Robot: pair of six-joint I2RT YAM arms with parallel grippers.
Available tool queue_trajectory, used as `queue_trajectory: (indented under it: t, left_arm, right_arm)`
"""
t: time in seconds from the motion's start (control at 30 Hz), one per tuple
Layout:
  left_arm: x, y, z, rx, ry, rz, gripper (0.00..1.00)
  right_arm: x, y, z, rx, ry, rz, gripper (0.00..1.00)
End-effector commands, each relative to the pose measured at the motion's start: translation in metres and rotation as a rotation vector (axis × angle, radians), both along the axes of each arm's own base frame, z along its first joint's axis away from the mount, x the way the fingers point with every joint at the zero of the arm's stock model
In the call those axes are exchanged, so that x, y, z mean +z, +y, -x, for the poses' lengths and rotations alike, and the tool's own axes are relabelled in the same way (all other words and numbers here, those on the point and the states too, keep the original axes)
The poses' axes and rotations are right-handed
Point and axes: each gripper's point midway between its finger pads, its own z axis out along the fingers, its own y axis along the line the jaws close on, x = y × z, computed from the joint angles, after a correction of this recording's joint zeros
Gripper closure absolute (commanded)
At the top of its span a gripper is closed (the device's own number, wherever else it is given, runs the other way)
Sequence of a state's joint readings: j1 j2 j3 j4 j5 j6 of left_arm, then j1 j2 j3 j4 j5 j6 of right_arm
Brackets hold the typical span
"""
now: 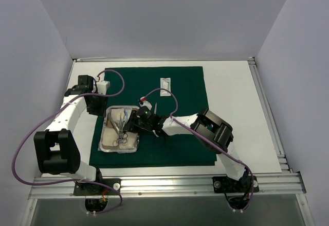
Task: Open and lay out the surgical kit
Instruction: Pick up the medical item from the container.
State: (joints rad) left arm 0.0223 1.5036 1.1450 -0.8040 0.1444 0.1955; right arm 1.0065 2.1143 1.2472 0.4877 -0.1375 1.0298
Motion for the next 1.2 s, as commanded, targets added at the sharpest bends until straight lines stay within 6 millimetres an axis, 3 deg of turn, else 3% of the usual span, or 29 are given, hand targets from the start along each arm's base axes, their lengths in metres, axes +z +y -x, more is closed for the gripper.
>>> queue_trajectory:
  t: [0.0,0.33,0.63,1.17]
  left_arm:
    - [0.009,-0.004,-0.007,-0.012,-0.050,0.026,0.64]
    - [0.009,-0.006,-0.005,-0.021,-0.049,0.040,0.64]
    - [0.012,-0.012,-0.002,-0.042,-0.043,0.071,0.64]
    - [0.009,-0.020,0.001,-0.074,-0.030,0.109,0.65]
  right_arm:
    - [-0.004,0.003,-0.005,-0.013,0.020,-0.015,0.65]
    - [-0.013,0.000,-0.012,-0.064,0.049,-0.045,0.71]
    - [0.003,0.001,-0.029,-0.110,-0.029,-0.046,0.73]
    - [-0.010,-0.004,-0.054,-0.184,-0.086,0.056,0.77]
